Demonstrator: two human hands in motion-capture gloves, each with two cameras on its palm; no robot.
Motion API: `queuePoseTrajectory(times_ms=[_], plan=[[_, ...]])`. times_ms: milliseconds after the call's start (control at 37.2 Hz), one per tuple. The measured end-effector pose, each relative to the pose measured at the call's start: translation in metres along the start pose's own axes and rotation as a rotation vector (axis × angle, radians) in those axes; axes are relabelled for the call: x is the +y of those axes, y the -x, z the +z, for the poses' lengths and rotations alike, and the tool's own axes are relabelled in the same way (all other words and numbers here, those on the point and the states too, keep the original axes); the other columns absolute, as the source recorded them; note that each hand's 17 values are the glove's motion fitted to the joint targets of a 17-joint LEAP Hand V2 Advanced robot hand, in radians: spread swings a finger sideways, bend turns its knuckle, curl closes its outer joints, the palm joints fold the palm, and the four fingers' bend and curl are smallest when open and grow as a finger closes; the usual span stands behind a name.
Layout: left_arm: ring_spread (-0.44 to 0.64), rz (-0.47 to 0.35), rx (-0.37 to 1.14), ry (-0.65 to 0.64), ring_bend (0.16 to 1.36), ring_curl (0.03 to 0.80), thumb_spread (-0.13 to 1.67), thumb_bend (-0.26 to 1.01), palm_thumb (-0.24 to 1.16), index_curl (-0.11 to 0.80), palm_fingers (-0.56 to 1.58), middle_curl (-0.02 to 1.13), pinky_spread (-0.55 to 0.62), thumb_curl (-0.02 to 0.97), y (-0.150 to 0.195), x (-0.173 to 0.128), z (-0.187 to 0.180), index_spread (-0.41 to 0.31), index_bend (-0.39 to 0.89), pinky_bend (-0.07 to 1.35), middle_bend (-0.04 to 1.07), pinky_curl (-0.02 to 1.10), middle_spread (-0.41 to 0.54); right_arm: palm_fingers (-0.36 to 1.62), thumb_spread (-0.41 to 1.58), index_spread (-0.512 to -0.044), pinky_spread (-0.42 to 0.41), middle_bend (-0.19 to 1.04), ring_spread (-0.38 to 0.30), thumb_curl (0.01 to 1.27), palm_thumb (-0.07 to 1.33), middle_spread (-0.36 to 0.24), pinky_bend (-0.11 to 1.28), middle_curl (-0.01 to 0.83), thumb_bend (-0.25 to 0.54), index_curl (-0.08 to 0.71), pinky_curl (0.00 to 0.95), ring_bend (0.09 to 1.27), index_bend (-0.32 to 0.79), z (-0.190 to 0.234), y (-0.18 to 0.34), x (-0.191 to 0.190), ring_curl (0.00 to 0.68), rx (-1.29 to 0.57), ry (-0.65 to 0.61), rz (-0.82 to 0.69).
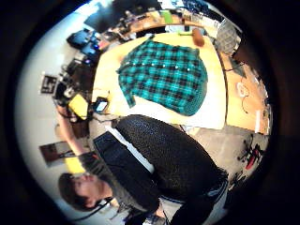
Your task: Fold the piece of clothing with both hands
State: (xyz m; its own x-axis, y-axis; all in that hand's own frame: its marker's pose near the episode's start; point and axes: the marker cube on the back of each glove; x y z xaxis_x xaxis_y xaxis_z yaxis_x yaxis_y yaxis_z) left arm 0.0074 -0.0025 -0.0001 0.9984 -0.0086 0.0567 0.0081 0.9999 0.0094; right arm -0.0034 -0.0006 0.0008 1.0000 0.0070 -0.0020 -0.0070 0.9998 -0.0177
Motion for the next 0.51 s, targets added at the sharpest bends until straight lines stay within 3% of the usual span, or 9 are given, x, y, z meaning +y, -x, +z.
queuePoseTrajectory(times_ms=[108,215,511], plan=[[0.16,0.007,-0.058,-0.005,0.46,0.121,0.53,-0.03,-0.02,0.085,0.20,0.03,0.24,0.033,-0.010,-0.006,0.000,-0.068,0.18,0.39,0.10,0.12,0.093,0.20,0.58,-0.271,0.146,0.22,0.060,0.04,0.10,-0.014,0.50,0.086,0.035,0.016,0.158,0.36,0.05,0.005,0.006,-0.001,0.099,-0.012,0.024,-0.016],[0.20,0.007,-0.057,-0.007,0.51,0.158,0.69,-0.03,-0.03,0.131,0.17,0.05,0.30,0.056,-0.012,-0.009,0.000,-0.083,0.19,0.41,0.11,0.16,0.116,0.16,0.74,-0.329,0.179,0.24,0.076,0.07,0.10,-0.018,0.54,0.128,0.015,0.031,0.203,0.40,0.07,0.014,0.009,-0.001,0.136,-0.028,0.051,-0.031],[0.25,0.007,0.023,0.031,0.57,0.206,0.88,-0.04,-0.04,0.204,0.10,0.09,0.36,0.108,-0.007,-0.004,0.012,-0.090,0.16,0.46,0.15,0.22,0.149,0.11,0.95,-0.389,0.215,0.27,0.095,0.12,0.10,-0.021,0.58,0.207,-0.019,0.067,0.264,0.45,0.10,0.016,0.003,-0.002,0.187,-0.064,0.059,-0.006]])
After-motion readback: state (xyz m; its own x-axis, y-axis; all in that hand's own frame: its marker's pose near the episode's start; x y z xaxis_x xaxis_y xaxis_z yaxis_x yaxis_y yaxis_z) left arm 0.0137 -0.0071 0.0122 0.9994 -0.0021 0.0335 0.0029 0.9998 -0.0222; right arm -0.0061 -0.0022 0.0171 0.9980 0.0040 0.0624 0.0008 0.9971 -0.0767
